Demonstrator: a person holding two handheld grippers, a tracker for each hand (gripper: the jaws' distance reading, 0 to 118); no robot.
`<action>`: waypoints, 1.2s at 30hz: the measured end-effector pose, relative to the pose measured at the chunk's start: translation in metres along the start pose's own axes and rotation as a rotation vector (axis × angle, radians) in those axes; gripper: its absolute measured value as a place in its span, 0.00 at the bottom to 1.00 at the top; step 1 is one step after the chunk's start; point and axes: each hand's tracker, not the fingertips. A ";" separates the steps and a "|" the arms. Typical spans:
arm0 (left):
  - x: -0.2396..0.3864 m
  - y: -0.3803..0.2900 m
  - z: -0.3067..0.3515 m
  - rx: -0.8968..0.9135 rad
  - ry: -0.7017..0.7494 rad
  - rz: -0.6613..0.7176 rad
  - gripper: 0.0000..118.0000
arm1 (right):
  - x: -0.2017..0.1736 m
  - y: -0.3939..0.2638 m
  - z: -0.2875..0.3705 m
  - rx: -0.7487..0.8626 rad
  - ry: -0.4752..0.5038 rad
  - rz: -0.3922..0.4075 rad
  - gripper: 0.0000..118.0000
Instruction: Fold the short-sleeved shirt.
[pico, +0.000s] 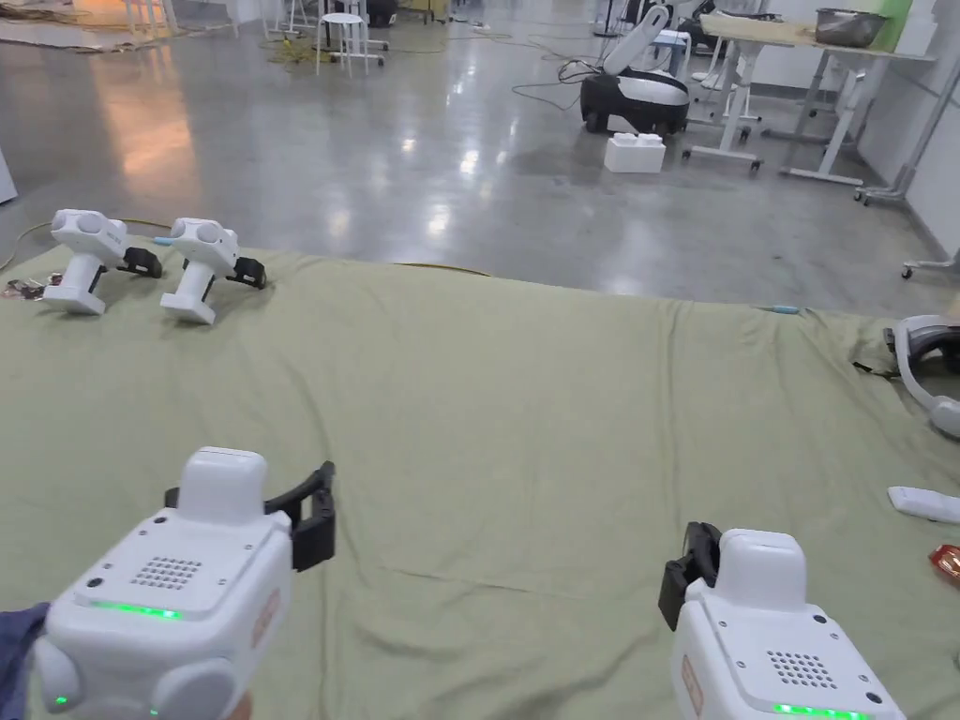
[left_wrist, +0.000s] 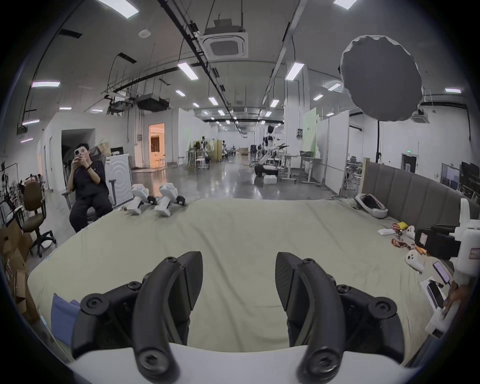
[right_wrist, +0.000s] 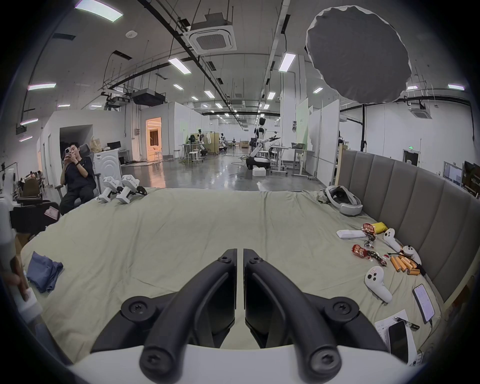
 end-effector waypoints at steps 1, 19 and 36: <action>0.013 -0.001 0.001 0.023 0.018 -0.007 0.57 | -0.001 0.000 0.001 0.009 -0.002 0.005 0.05; 0.066 -0.006 0.018 0.123 0.052 -0.039 0.02 | 0.000 -0.002 0.014 0.088 -0.046 -0.029 0.05; 0.047 -0.008 0.015 0.102 0.095 -0.028 0.02 | -0.006 0.000 0.016 0.094 -0.049 -0.027 0.05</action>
